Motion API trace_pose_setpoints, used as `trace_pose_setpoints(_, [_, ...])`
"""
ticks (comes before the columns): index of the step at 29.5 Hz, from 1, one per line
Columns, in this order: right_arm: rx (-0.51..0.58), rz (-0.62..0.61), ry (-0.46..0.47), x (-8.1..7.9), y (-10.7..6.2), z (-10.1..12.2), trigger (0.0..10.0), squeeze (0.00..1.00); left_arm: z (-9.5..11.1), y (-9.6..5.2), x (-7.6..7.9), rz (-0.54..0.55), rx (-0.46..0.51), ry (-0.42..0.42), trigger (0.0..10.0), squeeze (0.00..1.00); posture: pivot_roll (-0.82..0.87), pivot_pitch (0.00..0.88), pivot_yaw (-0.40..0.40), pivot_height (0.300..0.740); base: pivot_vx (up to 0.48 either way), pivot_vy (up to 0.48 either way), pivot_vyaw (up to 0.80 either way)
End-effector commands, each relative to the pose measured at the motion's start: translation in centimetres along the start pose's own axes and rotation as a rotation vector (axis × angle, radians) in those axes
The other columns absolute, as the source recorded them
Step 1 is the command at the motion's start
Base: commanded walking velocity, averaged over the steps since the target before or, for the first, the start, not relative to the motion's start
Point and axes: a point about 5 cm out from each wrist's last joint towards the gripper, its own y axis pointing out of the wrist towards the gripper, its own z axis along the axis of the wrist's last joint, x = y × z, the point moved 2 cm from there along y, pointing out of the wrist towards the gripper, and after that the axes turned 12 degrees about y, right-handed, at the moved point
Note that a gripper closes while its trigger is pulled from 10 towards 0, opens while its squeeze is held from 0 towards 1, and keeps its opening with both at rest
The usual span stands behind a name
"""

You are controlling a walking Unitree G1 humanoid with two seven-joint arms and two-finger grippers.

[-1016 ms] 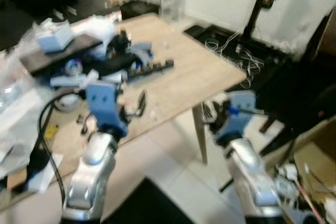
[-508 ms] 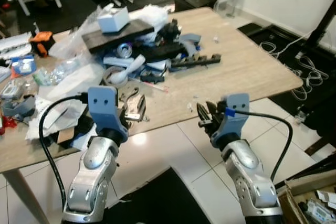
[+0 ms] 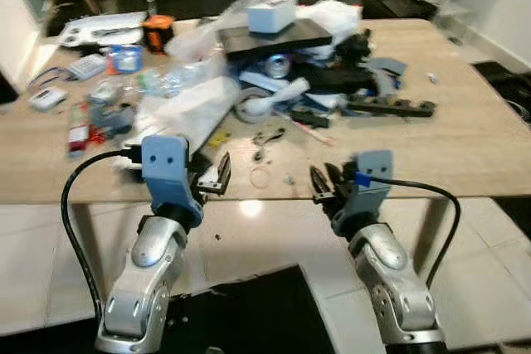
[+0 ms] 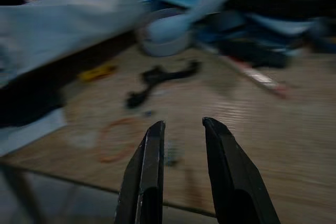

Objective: Picking trash to rubbish bin

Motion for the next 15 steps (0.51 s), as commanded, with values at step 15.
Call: trace_pose_setpoints(15, [-0.021, -0.058, 0.048, 0.86, -0.41, -0.43, 10.0, 0.00, -0.22, -0.10, 0.42, -0.019, -0.023, 0.009, 10.0, 0.00, 0.01, 0.138, 0.027, 0.740, 0.000, 0.000, -0.37])
